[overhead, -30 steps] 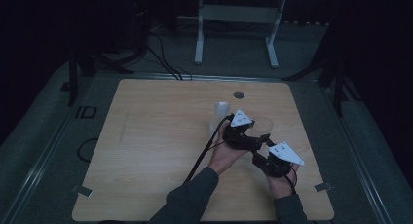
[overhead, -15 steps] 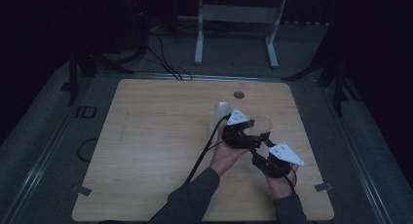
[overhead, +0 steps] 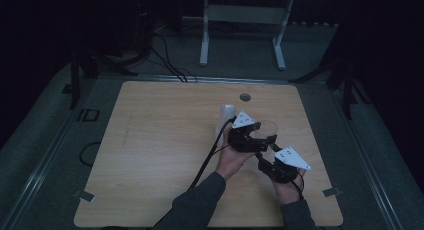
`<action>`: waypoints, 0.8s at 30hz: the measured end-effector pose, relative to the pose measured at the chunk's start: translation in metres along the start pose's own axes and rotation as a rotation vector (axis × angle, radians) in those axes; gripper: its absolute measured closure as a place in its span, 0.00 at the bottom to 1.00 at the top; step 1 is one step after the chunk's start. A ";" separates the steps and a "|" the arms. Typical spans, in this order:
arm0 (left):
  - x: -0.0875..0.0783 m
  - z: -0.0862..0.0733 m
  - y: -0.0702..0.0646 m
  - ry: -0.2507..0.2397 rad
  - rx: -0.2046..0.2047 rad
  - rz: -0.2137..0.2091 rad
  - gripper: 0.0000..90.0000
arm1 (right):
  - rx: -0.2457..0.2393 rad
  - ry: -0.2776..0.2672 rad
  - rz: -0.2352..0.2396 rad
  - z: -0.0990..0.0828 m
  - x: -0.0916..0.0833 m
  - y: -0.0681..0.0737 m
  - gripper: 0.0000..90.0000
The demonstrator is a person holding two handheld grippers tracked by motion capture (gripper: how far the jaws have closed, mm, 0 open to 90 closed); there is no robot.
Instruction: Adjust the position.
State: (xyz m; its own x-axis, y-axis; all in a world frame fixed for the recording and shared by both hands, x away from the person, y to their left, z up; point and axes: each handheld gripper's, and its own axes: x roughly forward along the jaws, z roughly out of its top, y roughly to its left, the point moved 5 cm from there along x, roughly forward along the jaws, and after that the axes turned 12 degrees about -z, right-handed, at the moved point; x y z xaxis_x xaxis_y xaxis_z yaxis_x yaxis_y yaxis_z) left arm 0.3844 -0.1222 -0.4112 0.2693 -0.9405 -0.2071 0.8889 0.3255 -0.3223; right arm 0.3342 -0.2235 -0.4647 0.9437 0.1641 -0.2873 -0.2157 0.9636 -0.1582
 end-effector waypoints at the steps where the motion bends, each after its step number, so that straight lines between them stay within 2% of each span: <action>1: 0.000 0.000 0.000 0.001 0.005 0.004 0.30 | 0.000 0.001 0.001 0.000 0.000 0.000 0.46; 10: 0.001 0.000 -0.006 0.003 0.060 0.022 0.31 | 0.013 0.009 0.014 0.000 0.000 -0.003 0.40; 18: -0.001 0.001 -0.009 0.006 0.120 0.068 0.31 | 0.011 0.010 0.014 -0.001 -0.003 -0.006 0.35; 21: -0.001 0.000 -0.009 0.008 0.129 0.080 0.31 | 0.008 0.009 0.014 -0.001 -0.005 -0.007 0.34; 24: -0.003 -0.002 -0.007 0.016 0.152 0.104 0.31 | 0.007 0.016 0.012 -0.003 -0.008 -0.012 0.34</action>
State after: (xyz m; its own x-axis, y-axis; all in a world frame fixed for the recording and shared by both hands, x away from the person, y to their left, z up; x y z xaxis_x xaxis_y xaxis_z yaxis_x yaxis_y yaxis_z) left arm 0.3763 -0.1218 -0.4099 0.3574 -0.9006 -0.2474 0.9028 0.4010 -0.1555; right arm 0.3286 -0.2369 -0.4634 0.9368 0.1728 -0.3041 -0.2255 0.9630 -0.1475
